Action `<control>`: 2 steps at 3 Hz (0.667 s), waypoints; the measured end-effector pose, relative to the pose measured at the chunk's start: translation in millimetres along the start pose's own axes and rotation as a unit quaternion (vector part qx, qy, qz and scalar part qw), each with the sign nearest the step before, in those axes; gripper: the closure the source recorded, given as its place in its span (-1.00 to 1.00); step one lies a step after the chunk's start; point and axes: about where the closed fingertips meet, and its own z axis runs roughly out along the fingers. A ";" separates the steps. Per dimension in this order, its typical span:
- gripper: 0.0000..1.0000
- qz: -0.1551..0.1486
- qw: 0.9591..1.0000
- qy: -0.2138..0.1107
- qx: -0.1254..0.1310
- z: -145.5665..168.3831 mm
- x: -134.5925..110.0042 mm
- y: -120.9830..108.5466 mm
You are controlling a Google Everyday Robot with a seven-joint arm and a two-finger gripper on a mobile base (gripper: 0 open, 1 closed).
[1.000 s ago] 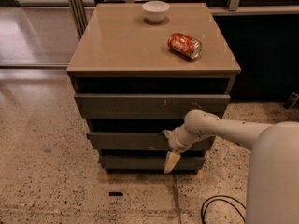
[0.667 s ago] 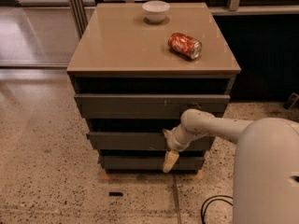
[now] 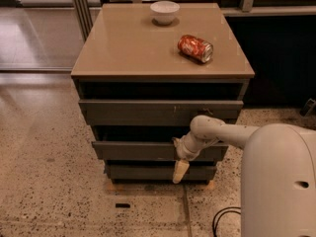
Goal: Open middle drawer
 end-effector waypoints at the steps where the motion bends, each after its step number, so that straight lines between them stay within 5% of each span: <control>1: -1.00 0.002 1.000 -0.002 -0.005 -1.9 -0.4 10.5; 2: -1.00 0.002 1.000 -0.002 -0.006 -1.9 -0.5 10.5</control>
Offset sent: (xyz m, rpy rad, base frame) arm -0.0777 -0.0112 0.0111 0.0453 0.0547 -0.0270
